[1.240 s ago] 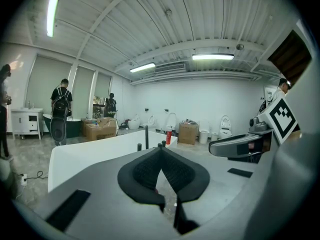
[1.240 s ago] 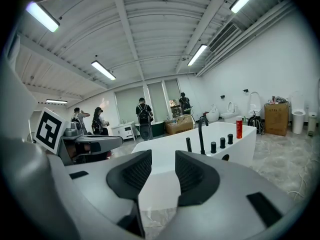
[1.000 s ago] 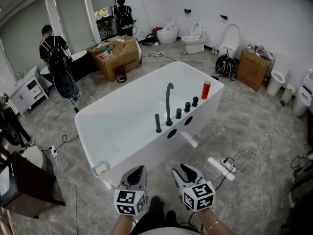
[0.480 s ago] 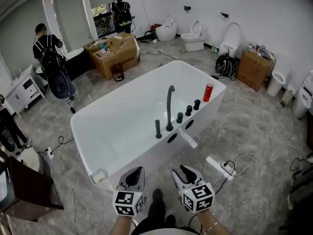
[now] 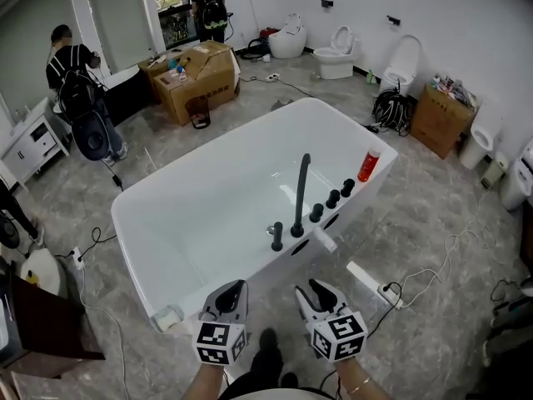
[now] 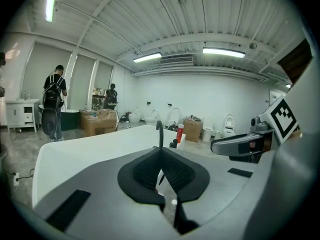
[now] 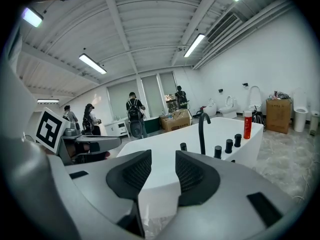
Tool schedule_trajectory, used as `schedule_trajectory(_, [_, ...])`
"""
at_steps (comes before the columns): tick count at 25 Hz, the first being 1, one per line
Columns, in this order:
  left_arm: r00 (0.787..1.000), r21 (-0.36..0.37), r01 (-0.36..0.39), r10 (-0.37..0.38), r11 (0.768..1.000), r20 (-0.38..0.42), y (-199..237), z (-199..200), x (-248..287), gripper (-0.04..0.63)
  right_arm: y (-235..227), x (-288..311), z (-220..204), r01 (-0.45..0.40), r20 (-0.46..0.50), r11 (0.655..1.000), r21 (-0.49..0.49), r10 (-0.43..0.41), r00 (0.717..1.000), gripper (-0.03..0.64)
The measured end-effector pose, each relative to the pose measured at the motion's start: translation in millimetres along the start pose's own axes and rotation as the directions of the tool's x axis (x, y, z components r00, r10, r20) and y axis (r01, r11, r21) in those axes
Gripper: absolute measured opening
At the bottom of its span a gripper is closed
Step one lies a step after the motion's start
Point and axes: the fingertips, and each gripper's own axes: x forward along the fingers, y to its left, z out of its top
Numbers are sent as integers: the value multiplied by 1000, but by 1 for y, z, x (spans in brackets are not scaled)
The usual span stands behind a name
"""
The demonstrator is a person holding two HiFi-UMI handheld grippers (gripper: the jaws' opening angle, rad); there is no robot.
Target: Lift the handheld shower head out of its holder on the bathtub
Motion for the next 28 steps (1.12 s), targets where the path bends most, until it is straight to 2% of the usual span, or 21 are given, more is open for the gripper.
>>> schedule_trajectory(7, [1000, -10, 19, -19, 1000, -10, 53, 21, 56, 20, -18, 70, 24, 28, -22, 1000, 2, -28, 999, 140])
schedule_trajectory(15, [999, -14, 39, -39, 999, -5, 93, 35, 87, 20, -24, 117, 40, 58, -25, 998, -1, -58, 998, 140])
schedule_trajectory(28, [1000, -26, 15, -16, 1000, -13, 123, 35, 115, 20, -41, 161, 40, 48, -37, 999, -16, -48, 998, 143])
